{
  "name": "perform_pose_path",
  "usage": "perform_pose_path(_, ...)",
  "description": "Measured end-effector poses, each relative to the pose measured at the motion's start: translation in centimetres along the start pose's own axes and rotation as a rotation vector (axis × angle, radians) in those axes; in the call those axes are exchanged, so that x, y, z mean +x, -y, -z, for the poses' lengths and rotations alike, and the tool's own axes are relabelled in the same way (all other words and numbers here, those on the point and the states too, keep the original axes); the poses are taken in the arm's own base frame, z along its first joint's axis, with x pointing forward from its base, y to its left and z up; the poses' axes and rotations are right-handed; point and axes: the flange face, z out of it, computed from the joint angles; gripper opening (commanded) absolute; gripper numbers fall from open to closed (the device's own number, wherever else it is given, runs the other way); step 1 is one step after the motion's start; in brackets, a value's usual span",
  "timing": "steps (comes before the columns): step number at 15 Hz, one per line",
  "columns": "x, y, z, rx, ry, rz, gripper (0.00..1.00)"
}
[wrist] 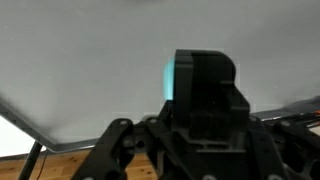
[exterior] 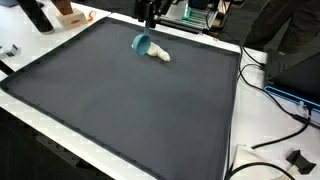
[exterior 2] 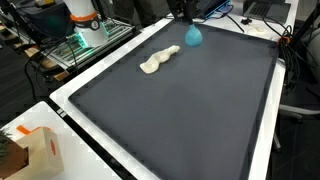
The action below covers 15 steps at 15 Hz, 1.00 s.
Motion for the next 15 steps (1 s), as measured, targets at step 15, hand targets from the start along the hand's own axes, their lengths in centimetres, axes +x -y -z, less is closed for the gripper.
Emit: perform_pose_path(15,-4.0,-8.3,2.2,0.465,0.175,-0.256,0.25)
